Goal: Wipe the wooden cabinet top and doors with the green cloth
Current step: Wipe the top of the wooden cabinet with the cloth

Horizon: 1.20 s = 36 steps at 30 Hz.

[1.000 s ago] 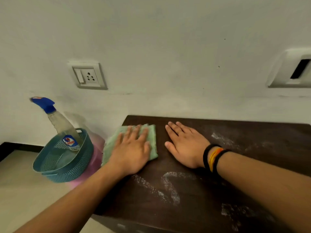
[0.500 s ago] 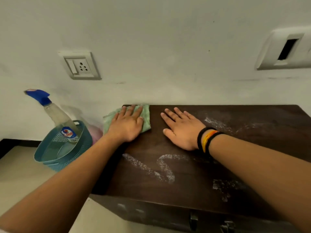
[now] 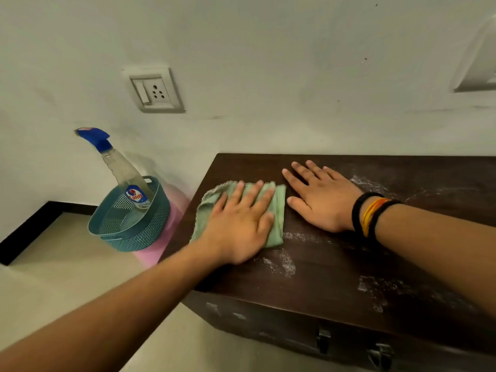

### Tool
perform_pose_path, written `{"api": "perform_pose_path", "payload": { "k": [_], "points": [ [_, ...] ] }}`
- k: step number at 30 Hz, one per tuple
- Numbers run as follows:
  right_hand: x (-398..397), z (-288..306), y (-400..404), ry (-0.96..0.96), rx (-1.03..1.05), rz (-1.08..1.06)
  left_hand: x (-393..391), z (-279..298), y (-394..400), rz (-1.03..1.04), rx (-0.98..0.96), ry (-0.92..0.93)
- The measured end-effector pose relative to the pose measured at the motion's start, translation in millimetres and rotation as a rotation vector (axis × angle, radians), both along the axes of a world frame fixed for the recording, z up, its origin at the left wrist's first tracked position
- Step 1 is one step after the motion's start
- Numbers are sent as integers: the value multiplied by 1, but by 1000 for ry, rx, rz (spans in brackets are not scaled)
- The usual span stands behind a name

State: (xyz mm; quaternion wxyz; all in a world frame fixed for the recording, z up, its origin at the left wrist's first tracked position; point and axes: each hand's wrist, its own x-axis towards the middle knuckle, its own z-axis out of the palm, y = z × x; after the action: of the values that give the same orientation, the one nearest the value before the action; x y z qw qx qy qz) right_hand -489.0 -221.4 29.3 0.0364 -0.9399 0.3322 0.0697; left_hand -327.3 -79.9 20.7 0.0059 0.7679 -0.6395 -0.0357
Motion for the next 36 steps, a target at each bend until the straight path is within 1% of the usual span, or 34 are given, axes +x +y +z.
{"api": "perform_pose_path", "payload": {
  "k": [2,3,5,7,9,11,12,14,16,18,19,21,23,25,27,28,29,30,32,34,36],
  "points": [
    [-2,1,2,-11,6,2,25,12,-23,97,18,70],
    [-4,1,2,-17,10,2,40,13,-19,178,21,69],
    [-8,0,5,-32,24,11,46,6,22,241,21,23],
    [-11,-2,6,-47,23,10,5,2,54,135,51,-22],
    [-11,-2,5,-64,34,4,-15,0,38,-8,22,20],
    [-13,-2,8,-83,40,-9,-1,10,8,41,27,90],
    [-15,-1,9,-90,41,-15,13,14,5,117,29,91],
    [-21,-2,12,-91,45,-10,23,6,31,218,31,29],
    [-27,-2,15,-93,37,-13,-7,-1,59,167,69,-23],
    [-28,-1,18,-95,31,-22,-20,-2,48,54,28,7],
    [-29,-1,19,-89,29,-21,-14,1,33,53,20,33],
    [-34,-3,24,-84,38,-23,9,13,20,162,25,76],
    [-43,-4,27,-83,37,-12,16,5,44,230,6,47],
    [-51,-5,29,-86,40,-19,-16,1,68,150,59,4],
    [-53,-4,30,-85,49,-30,-27,0,56,-23,27,33],
    [-54,-3,31,-79,48,-32,-19,4,42,-46,20,58],
    [-57,-2,32,-69,49,-30,-6,9,31,-13,18,86],
    [-61,-2,34,-58,51,-28,8,13,29,50,20,76],
    [-68,-3,36,-52,39,-30,14,6,48,105,11,31],
    [-72,-3,37,-56,36,-38,-18,1,64,-1,56,8],
    [-71,-3,37,-54,46,-38,-36,1,49,-160,52,51]
  ]
}}
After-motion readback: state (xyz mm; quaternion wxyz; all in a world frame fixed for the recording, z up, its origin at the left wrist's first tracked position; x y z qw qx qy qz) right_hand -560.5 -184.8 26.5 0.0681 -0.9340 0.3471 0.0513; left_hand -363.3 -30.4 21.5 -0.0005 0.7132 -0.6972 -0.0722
